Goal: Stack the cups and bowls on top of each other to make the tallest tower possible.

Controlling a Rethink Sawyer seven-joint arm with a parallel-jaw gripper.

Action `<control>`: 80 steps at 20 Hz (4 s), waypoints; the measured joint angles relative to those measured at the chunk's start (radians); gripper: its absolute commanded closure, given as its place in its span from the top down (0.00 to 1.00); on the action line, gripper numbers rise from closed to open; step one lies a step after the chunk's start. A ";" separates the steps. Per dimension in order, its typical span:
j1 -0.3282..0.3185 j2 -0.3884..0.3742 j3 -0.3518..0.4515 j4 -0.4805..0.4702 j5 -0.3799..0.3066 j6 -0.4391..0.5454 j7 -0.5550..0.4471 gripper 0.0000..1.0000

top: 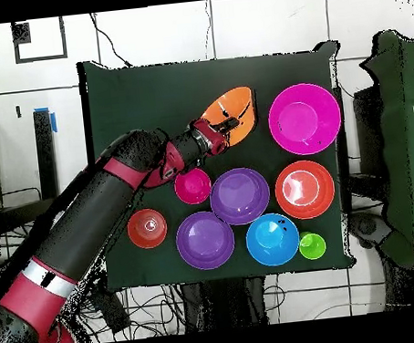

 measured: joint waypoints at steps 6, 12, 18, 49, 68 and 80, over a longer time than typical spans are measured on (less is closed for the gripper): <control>-0.039 0.005 0.000 -0.097 -0.003 0.143 0.000 0.00; -0.073 0.027 -0.010 -0.188 -0.033 0.268 0.000 0.00; -0.077 0.041 -0.011 -0.231 -0.066 0.320 0.000 0.00; -0.198 0.085 -0.047 -0.481 -0.070 0.604 0.000 0.00; -0.294 0.138 -0.117 -0.673 -0.069 0.803 0.028 0.00; -0.384 0.166 -0.187 -0.826 -0.042 0.947 0.233 0.00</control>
